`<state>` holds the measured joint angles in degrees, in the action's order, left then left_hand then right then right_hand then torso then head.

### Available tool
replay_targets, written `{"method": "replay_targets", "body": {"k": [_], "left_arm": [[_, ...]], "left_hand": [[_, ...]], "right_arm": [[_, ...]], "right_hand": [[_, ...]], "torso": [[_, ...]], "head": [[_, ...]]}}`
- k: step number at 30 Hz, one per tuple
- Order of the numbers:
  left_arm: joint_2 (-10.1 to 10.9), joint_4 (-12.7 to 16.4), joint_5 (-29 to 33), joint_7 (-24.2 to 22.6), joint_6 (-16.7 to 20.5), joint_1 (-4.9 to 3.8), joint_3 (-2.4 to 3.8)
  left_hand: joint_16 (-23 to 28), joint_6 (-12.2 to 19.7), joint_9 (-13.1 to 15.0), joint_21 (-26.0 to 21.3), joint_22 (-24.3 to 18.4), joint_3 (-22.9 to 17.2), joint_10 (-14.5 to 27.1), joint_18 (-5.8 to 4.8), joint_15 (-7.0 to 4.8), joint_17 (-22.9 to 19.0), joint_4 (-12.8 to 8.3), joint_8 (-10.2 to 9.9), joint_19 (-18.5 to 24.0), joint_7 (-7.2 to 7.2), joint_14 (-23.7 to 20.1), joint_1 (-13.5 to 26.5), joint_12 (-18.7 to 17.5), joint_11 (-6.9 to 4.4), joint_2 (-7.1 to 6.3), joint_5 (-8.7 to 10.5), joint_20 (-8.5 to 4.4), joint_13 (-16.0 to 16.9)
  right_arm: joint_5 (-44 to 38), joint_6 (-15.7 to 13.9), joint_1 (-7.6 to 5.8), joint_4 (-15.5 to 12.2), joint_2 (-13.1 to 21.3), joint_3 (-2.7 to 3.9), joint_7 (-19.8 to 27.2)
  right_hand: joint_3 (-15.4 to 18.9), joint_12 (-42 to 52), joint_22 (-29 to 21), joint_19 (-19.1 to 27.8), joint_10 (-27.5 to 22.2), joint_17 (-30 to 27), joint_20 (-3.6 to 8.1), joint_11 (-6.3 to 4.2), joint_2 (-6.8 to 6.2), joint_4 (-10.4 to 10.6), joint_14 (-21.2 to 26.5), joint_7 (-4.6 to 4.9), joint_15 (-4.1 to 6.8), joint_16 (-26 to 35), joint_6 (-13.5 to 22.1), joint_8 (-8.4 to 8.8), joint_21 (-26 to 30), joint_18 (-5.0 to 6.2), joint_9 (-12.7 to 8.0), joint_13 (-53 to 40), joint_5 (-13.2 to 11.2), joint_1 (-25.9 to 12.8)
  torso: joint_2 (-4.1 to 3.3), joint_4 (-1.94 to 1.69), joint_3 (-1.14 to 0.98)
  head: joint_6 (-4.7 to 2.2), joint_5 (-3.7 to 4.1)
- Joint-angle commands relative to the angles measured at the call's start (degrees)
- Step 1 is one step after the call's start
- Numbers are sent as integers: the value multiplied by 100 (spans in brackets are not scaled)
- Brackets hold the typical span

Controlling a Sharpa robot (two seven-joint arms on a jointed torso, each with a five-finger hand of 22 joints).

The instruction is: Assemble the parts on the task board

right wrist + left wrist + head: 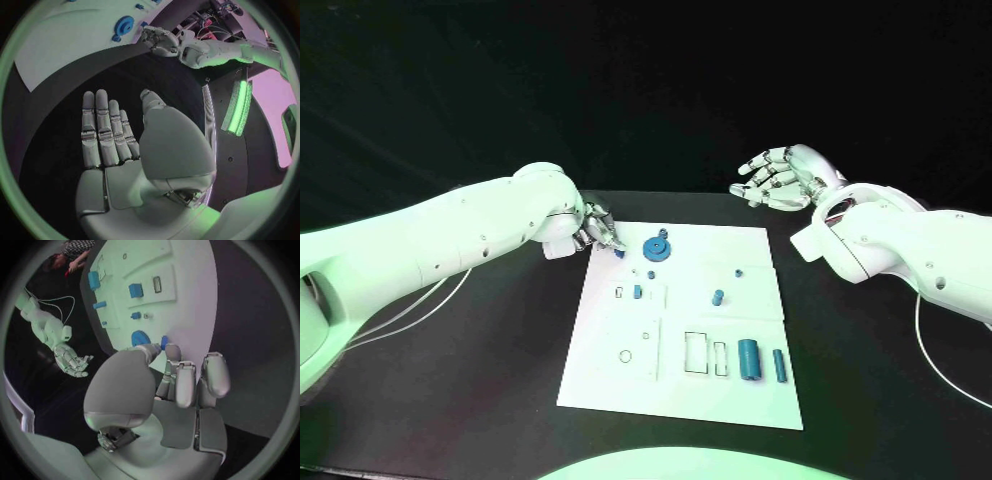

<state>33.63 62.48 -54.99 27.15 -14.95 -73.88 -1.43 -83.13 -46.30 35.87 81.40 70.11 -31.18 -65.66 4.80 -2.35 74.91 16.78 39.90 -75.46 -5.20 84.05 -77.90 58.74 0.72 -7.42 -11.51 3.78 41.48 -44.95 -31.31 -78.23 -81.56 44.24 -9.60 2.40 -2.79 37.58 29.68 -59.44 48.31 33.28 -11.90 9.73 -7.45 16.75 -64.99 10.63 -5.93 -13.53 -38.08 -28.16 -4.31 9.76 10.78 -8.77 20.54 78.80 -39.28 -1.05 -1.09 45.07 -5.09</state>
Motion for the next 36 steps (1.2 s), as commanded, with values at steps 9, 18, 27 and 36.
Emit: {"method": "replay_targets", "body": {"k": [9,18,27,36], "left_arm": [[641,1034,366,-173,695,-1,5],[1103,1782,148,-95,1106,49,0],[1322,2188,-26,9,1353,252,-8],[1371,2327,-114,77,1432,461,-16]], "left_hand": [[-16,-130,322,125,224,-1451,-326,-78,-84,312,-1142,127,-195,48,287,411,226,-47,-254,-118,-46,290],[-27,-244,379,203,389,-1681,-522,-112,-123,312,-1287,143,-313,90,298,625,364,-90,-372,-347,-84,507],[-54,-322,413,252,492,-1785,-637,-134,-149,345,-1365,150,-385,120,312,740,444,-119,-439,-514,-108,636],[-79,-394,455,285,560,-1855,-734,-147,-174,370,-1447,146,-430,147,322,876,501,-146,-502,-812,-133,747]], "right_arm": [[-28,64,3,-20,60,1,75],[-23,60,6,-33,104,1,75],[-19,59,16,-37,117,1,81],[-18,58,30,-49,135,0,83]], "right_hand": [[-23,30,-8,-6,-30,-10,-35,-4,55,-20,13,322,-16,22,46,-34,21,64,-9,8,37,12],[-24,30,-10,-6,-31,-11,-35,-4,56,-20,13,322,-16,23,46,-34,21,64,-9,9,39,12],[-26,31,-15,-6,-32,-12,-36,-4,57,-19,13,322,-16,27,46,-36,22,64,-10,14,44,14],[-26,31,-15,-6,-32,-12,-36,-4,57,-19,13,322,-16,27,46,-36,22,64,-10,14,44,14]], "torso": [[5,-7,3],[2,-13,7],[1,-8,8],[-2,-7,1]], "head": [[28,-4],[39,-16],[60,-60],[69,-63]]}}
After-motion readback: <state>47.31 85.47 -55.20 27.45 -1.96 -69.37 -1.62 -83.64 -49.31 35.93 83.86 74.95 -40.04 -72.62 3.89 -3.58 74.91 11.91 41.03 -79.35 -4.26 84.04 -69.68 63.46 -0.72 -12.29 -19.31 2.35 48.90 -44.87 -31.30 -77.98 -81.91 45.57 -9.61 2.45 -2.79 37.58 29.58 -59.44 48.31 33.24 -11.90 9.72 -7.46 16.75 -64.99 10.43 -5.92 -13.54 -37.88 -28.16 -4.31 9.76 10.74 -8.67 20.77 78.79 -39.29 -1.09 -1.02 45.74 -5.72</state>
